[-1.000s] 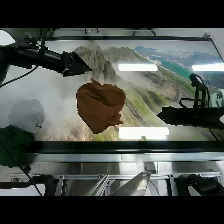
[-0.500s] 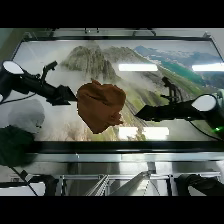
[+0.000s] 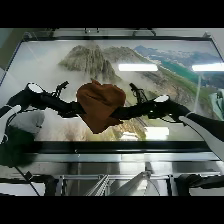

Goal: Fold the shirts.

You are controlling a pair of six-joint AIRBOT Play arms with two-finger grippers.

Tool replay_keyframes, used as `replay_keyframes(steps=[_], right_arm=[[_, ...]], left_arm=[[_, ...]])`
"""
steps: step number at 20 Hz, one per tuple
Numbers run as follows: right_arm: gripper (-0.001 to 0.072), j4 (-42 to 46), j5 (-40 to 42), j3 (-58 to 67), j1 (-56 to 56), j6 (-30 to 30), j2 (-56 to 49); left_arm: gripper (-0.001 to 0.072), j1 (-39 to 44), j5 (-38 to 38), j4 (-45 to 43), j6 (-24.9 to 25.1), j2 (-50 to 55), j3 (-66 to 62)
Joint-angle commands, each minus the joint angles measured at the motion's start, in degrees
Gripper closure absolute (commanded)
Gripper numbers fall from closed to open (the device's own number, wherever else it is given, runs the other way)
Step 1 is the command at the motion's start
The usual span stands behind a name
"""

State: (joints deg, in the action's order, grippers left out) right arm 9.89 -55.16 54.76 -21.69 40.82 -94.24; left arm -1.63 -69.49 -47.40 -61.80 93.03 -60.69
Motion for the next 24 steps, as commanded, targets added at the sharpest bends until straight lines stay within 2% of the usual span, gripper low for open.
replay_keyframes(steps=[1,2,3,4,5,8,10,13,18,19,20,21,24], right_arm=[[0.0282,-2.16,-0.26,5.92,-3.30,-0.28,-6.45],[0.0443,-2.19,-0.72,6.51,-3.26,-0.11,-6.75],[0.0519,-2.25,-1.20,6.56,-3.13,-0.11,-6.49],[0.0651,-2.23,-2.25,6.56,-2.97,-0.26,-6.16],[0.0690,-2.19,-3.54,6.56,-2.64,-0.39,-5.73],[0.0691,-1.60,-4.66,6.54,0.00,-0.35,-4.04],[0.0690,-1.57,-4.66,6.54,3.13,-0.31,-2.69],[0.0691,-1.57,-4.90,6.54,6.08,0.15,-1.86],[0.0691,-3.41,-2.64,6.54,6.05,-0.22,-1.84],[0.0691,-5.27,-2.69,6.54,6.05,-0.94,-1.84],[0.0691,-7.69,-2.82,6.54,5.99,-2.27,-1.84],[0.0691,-9.38,-2.97,6.54,6.01,-3.17,-1.84],[0.0691,-10.14,-3.41,6.54,5.95,-3.19,-1.84]], left_arm=[[0.0016,0.76,1.84,4.02,1.77,4.94,-1.92],[0.0016,0.76,0.96,4.02,1.77,6.14,-3.26],[0.0016,0.76,-0.35,4.02,1.77,6.84,-4.55],[0.0016,0.76,-2.12,3.93,1.79,7.17,-5.88],[0.0016,0.66,-3.72,3.61,1.81,7.13,-7.08],[0.0016,-0.74,-8.04,1.81,2.21,5.86,-9.35],[0.0016,-2.60,-8.37,-0.74,2.16,4.59,-8.37],[0.0016,-6.05,-4.74,-0.07,2.19,3.39,-2.73],[0.0018,-7.08,2.80,8.57,5.27,3.45,4.94],[0.0034,-7.08,3.91,10.45,5.86,3.45,5.66],[0.0170,-7.08,4.74,12.55,6.82,3.43,6.08],[0.0262,-6.99,5.62,14.71,7.98,3.48,6.19],[0.0270,-4.68,10.19,16.59,8.00,3.52,6.14]])
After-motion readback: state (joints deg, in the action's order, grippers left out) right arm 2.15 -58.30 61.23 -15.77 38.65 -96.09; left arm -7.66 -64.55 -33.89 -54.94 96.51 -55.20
